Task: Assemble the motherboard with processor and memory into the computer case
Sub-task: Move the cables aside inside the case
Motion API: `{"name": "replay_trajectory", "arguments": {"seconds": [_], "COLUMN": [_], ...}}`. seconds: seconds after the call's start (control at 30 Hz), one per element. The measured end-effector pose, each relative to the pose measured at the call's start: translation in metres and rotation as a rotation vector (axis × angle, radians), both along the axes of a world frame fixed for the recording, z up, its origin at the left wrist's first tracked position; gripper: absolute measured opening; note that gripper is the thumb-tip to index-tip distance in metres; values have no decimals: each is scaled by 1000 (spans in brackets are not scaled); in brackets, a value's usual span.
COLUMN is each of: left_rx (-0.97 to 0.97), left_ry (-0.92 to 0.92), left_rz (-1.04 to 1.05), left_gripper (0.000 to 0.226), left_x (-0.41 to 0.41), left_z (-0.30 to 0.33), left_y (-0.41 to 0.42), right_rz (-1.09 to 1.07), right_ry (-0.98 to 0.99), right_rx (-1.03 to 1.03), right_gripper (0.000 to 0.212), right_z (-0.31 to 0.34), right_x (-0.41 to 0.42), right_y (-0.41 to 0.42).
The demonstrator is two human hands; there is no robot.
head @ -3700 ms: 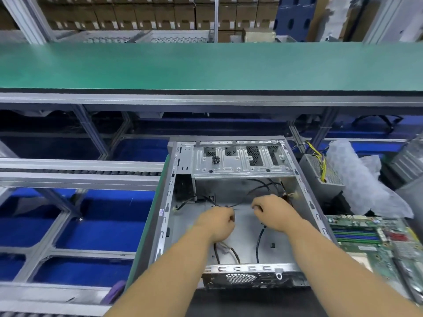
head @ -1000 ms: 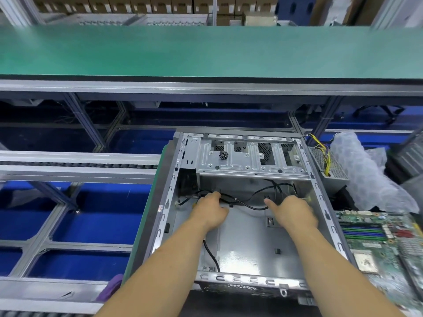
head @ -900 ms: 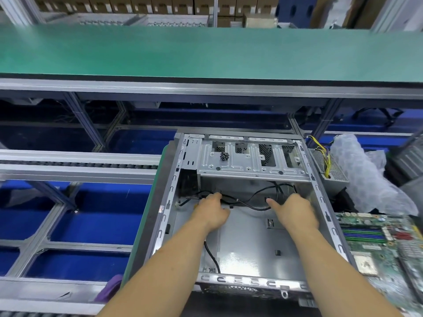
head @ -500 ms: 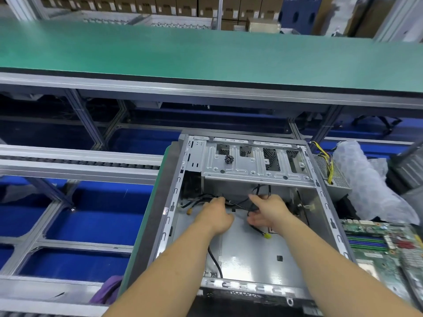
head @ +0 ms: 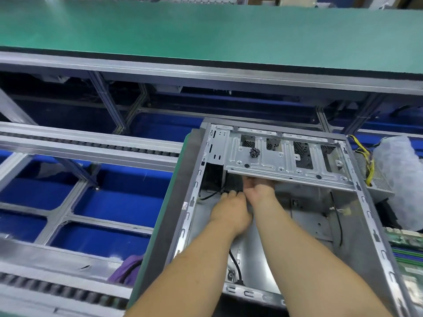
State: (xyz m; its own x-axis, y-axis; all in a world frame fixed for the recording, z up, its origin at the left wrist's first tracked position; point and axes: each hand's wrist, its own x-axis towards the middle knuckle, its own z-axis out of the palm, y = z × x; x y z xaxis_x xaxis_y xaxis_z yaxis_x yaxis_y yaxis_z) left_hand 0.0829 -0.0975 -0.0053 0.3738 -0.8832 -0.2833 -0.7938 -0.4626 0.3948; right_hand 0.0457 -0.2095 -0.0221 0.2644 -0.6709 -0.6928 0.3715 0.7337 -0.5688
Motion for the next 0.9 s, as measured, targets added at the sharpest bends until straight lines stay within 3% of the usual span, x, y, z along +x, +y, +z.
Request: {"name": "replay_trajectory", "arguments": {"seconds": [0.07,0.2,0.27,0.3,0.33,0.4,0.47,0.57,0.67,0.73,0.9], "left_rx": [20,24,24,27,30,31,29,32,28,-2,0], "left_ry": [-18,-57,-72,-76,-77,-71,-63,-49,-23,6,19], "left_rz": [9,24,30,29,29,26,22,16,28,40,5], "left_gripper": [33,34,34,34,35,38,39,40,39,34,31], "left_x": [0,0,0,0,-1,0,0,0,-1,-1,-2], "left_z": [0,1,1,1,0,0,0,2,4,6,9], "left_y": [1,2,3,3,3,3,2,2,2,2,2], "right_rz": [147,537,643,626,560,393,269,288,600,801,1109], "right_ry": [150,766,916,886,729,254,-74,-144,173,435,916], "right_rx": [-78,-287,-322,-304,-243,-50,83,157,8,-172,-504], "right_gripper": [17,27,32,30,28,28,26,23,37,35,39], "right_z": [-8,-14,-16,-15,-14,-11,-5,9,21,28,53], "right_x": [12,10,7,7,5,-1,-12,-27,-47,-65,-116], "right_y": [2,-17,-20,-18,-16,-13,-8,5,18,23,23]}}
